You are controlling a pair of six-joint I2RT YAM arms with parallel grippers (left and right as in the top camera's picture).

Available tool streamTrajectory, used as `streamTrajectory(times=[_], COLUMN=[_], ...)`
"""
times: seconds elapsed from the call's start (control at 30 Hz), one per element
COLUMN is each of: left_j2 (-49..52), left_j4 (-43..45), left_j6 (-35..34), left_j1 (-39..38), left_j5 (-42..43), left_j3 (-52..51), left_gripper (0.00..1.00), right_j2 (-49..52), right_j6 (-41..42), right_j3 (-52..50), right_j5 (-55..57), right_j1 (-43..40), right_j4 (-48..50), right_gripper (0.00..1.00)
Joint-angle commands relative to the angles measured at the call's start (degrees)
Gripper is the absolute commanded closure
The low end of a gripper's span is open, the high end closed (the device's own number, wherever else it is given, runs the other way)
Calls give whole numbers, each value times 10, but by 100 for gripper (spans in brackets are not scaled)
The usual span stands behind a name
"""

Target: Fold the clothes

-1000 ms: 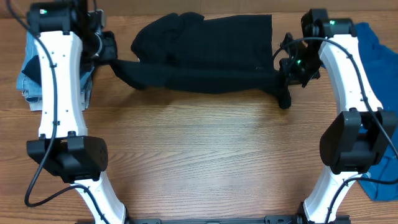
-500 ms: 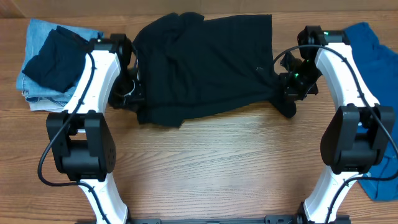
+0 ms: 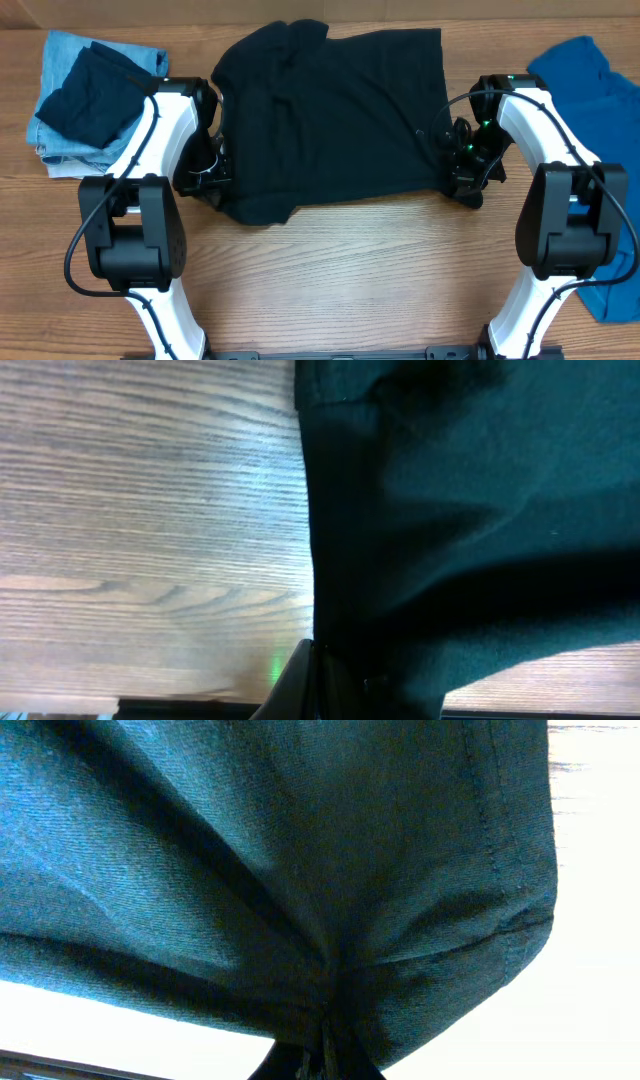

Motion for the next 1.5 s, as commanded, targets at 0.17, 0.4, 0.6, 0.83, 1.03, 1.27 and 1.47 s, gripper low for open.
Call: streamTrajectory(times=[0.17, 0.4, 0.6, 0.83, 1.03, 1.27, 1.47], left_j2=[-7, -7, -7, -7, -24, -24, -6], left_j4=[0, 18, 8, -109, -130, 32, 104], left_j6=[-25, -25, -24, -25, -27, -25, -27], left_j1=[-4, -4, -3, -3, -4, -4, -20], left_j5=[-14, -15, -15, -15, 8, 45, 63], left_j3=[-44, -96, -90, 102, 255, 261, 256], left_gripper=[96, 67, 21, 11, 8, 96, 96], right_j2=[-6, -6, -7, -7, -7, -7, -6], right_j6=[5, 17, 18, 19, 19, 19, 19], right_j3=[-5, -5, -3, 76, 151, 154, 146], right_j5=[5, 5, 16, 16, 16, 5, 5], right_j1=[-5, -5, -5, -5, -5, -3, -3], right_j4=[-16, -26, -40, -56, -63, 89, 143], right_gripper=[96, 48, 17, 14, 12, 57, 96])
